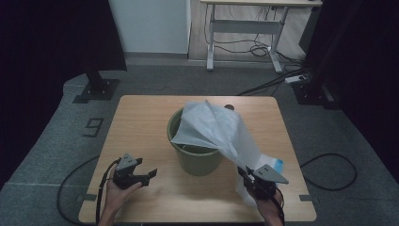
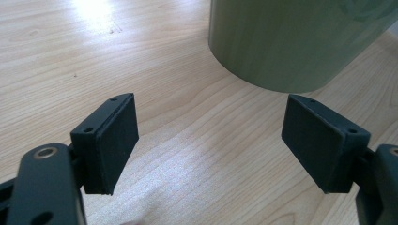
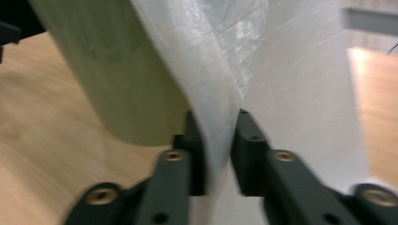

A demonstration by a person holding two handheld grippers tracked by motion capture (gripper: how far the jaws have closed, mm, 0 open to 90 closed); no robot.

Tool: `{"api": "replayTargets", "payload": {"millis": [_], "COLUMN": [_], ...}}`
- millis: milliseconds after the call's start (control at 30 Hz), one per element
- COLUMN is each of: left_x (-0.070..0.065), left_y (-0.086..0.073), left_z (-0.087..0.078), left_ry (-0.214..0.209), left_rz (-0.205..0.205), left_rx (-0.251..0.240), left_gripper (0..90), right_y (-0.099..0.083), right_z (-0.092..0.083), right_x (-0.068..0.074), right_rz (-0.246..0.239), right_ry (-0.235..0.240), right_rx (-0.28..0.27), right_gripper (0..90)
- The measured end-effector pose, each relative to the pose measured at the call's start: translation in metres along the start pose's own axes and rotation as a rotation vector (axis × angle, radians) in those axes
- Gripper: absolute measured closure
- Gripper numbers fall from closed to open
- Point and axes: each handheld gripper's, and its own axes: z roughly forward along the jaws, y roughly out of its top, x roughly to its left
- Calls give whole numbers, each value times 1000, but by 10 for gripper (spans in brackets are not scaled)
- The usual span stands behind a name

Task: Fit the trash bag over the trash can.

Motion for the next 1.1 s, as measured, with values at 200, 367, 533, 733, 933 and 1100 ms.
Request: {"api": "replayTargets", "payload": {"millis": [200, 367, 533, 733, 933, 1100], "left_x": [-1, 0, -5, -11, -19, -25], "left_y": [1, 3, 9, 23, 45, 62], "left_z": [-1, -6, -11, -17, -26, -38], "left_ry": [-12, -14, -7, 16, 42, 54], "left_rz": [-11, -34, -14, -6, -19, -40], "left_rx": [-13, -38, -44, -72, -124, -181], "left_gripper": [193, 195, 183, 176, 179, 198], "right_y": [16, 30, 51, 68, 88, 98], "right_z": [-17, -28, -33, -35, -32, -28], "right_x": [-16, -24, -32, -34, -25, -20], "right_rz": [-30, -48, -73, -68, -96, -116], "right_ry": [-30, -47, -84, -55, -15, 6], "right_rx": [-70, -121, -172, -215, -238, -237], "right_gripper": [883, 883, 883, 883, 883, 883]}}
